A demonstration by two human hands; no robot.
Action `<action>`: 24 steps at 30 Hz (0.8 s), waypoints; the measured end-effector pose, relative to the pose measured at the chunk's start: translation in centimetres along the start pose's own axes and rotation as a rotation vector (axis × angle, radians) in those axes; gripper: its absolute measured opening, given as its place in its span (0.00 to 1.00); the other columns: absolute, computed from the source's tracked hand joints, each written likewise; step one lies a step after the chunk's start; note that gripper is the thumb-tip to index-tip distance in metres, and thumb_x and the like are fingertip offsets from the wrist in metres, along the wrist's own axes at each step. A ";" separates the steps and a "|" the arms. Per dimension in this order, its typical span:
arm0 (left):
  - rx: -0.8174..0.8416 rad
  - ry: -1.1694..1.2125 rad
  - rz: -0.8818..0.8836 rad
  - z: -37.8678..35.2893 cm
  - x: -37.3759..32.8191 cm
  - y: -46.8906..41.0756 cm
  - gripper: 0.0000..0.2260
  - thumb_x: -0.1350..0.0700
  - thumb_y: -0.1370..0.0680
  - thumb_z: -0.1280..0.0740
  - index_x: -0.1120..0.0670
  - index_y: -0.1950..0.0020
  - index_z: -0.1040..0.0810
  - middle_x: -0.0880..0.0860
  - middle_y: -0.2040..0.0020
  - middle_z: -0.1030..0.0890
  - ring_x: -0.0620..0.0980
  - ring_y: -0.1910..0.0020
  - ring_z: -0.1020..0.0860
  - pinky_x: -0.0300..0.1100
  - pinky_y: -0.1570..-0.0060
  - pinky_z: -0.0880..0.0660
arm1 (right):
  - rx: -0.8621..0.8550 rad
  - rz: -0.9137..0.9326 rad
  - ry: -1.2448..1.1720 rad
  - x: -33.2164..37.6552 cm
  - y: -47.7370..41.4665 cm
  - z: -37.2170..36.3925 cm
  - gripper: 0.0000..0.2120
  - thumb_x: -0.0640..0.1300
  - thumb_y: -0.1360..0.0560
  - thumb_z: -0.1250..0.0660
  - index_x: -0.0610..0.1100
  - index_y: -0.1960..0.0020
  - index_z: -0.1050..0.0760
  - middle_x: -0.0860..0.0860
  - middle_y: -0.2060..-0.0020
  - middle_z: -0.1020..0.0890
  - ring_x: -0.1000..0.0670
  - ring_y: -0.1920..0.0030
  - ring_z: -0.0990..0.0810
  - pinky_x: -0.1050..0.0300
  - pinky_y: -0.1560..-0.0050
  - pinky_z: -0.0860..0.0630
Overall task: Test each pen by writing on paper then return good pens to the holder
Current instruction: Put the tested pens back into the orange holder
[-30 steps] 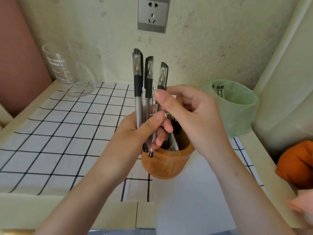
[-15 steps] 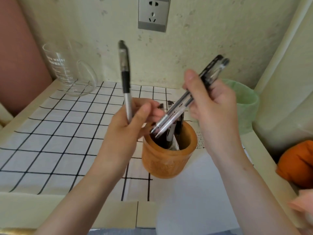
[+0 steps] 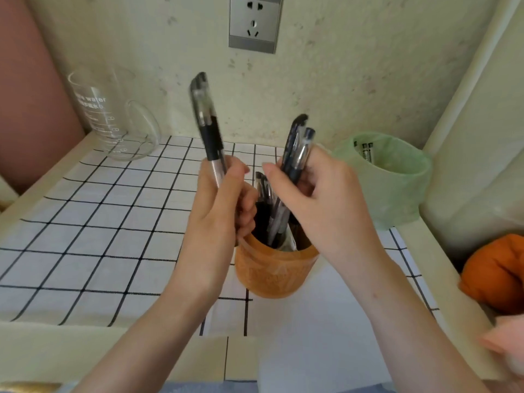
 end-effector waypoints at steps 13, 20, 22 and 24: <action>0.068 -0.222 -0.041 -1.3 0.4 0.3 0.08 0.47 0.22 0.43 0.45 0.49 0.25 0.52 0.46 0.24 0.45 0.45 0.24 0.42 0.45 0.27 | -0.056 0.060 -0.108 1.5 0.3 0.1 0.22 0.62 0.29 0.38 0.55 0.38 0.25 0.58 0.45 0.28 0.57 0.40 0.34 0.75 0.44 0.39; 0.206 -0.325 -0.077 -2.4 0.6 0.0 0.16 0.43 0.25 0.43 0.38 0.37 0.31 0.43 0.37 0.34 0.41 0.33 0.35 0.39 0.35 0.33 | -0.017 0.036 -0.206 1.1 0.0 -1.2 0.10 0.52 0.24 0.39 0.50 0.47 0.23 0.57 0.46 0.24 0.56 0.38 0.35 0.76 0.43 0.40; 0.240 -0.328 -0.094 -2.5 0.5 -0.1 0.14 0.44 0.25 0.40 0.40 0.39 0.29 0.44 0.36 0.35 0.39 0.33 0.37 0.37 0.33 0.35 | -0.044 0.002 -0.257 0.4 -0.3 -1.1 0.09 0.53 0.24 0.40 0.53 0.49 0.24 0.54 0.42 0.25 0.56 0.33 0.36 0.69 0.36 0.37; 0.242 -0.335 -0.130 -2.4 0.2 -0.1 0.11 0.46 0.25 0.38 0.38 0.43 0.29 0.44 0.36 0.34 0.40 0.32 0.36 0.42 0.32 0.36 | -0.071 -0.042 -0.344 -0.4 -0.4 -0.9 0.07 0.57 0.25 0.42 0.61 0.51 0.25 0.48 0.34 0.27 0.50 0.29 0.35 0.53 0.32 0.34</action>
Point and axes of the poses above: each hand's wrist, its own y-axis away from the middle knuckle, its own z-axis out of the back of the hand, x = y × z, the point moved 8 cm from there along -y, towards the middle knuckle
